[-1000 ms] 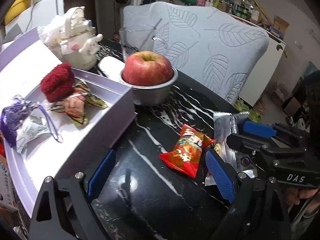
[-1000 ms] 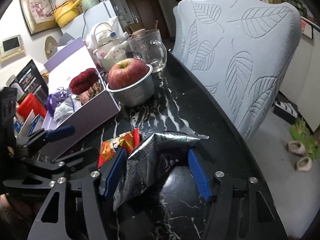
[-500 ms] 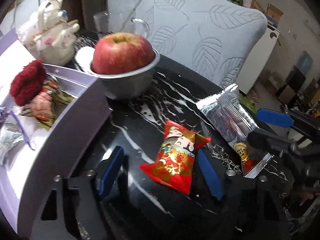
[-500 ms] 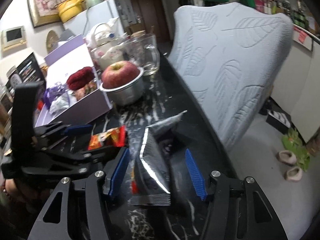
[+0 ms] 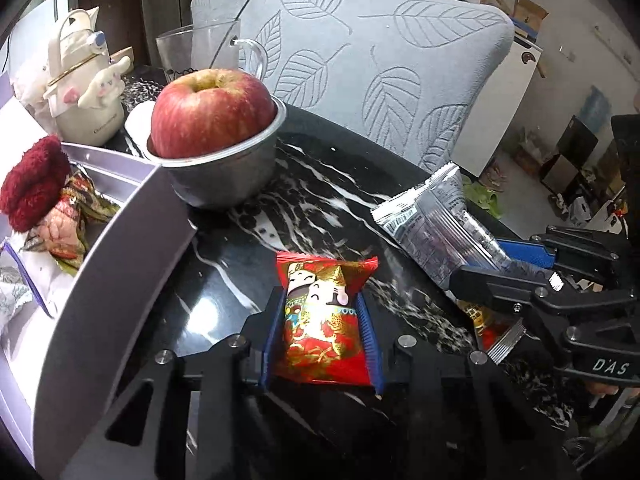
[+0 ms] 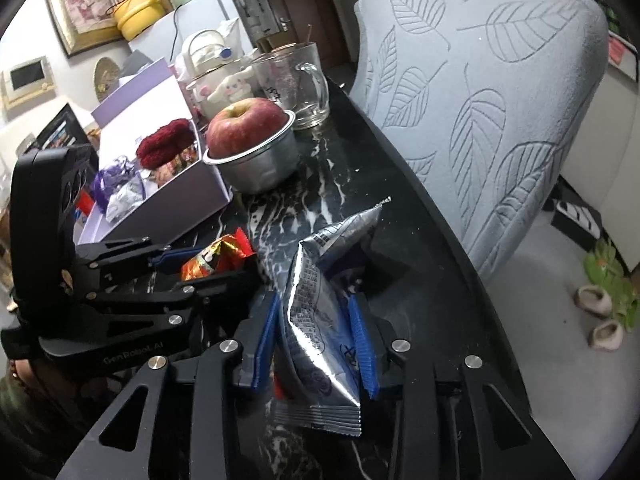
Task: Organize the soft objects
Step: 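Lift and carry the red packet and silver foil bag to the lavender box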
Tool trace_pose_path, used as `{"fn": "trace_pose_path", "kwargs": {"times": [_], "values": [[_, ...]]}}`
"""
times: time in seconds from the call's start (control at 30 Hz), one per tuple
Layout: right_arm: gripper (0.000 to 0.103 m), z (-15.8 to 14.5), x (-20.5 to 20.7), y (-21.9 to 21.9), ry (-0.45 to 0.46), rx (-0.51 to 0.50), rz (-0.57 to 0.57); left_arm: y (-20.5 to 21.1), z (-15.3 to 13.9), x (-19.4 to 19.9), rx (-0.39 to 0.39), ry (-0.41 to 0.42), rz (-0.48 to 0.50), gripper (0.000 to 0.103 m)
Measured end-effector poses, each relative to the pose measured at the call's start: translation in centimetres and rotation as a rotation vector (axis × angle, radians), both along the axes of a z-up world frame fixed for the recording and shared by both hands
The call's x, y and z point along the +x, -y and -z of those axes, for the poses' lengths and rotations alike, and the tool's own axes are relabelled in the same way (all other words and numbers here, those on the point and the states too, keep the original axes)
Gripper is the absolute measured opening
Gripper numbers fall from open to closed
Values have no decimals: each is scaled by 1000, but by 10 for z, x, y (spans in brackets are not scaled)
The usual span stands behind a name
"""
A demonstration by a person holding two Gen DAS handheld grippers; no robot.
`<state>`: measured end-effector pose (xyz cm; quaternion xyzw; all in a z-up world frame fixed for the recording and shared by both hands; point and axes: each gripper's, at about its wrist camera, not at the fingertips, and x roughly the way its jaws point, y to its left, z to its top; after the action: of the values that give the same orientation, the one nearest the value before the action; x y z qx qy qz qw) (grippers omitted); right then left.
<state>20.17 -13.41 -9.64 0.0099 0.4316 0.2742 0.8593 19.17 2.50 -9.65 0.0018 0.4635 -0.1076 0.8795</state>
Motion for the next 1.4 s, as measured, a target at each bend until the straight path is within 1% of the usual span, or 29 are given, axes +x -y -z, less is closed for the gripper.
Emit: {"fn": "trace_pose_path", "kwargs": {"times": [0.2, 0.4, 0.6, 0.73, 0.83, 0.93, 1.0, 1.1, 1.17, 1.3, 1.4], "values": [[32, -3, -20, 1, 1, 5, -12, 2, 1, -27, -15, -9, -11, 35], [31, -4, -52, 0, -5, 15, -36, 0, 0, -63, -40, -23, -47, 35], [31, -4, -84, -1, -5, 9, -58, -1, 1, -103, -34, -18, -73, 35], [31, -4, -102, -1, -5, 5, -72, 2, 1, -122, -20, -12, -81, 35], [32, -2, -113, -3, 0, -5, -81, 0, 1, -133, -24, -11, -89, 35], [38, -1, -120, -7, 34, -30, -79, -2, 1, -141, -23, -9, -104, 35], [52, 0, -121, -12, 39, -61, -74, -3, 0, -145, -26, -7, -113, 35], [60, 3, -120, -15, 49, -82, -61, -9, -2, -153, -31, 2, -136, 35], [68, 5, -117, -18, 50, -108, -44, -11, -4, -156, -33, 7, -143, 35], [68, 12, -115, -21, 48, -140, -35, -15, -6, -163, -34, 13, -158, 35], [68, 14, -116, -24, 67, -157, -32, -19, -7, -167, -40, 14, -171, 35]]}}
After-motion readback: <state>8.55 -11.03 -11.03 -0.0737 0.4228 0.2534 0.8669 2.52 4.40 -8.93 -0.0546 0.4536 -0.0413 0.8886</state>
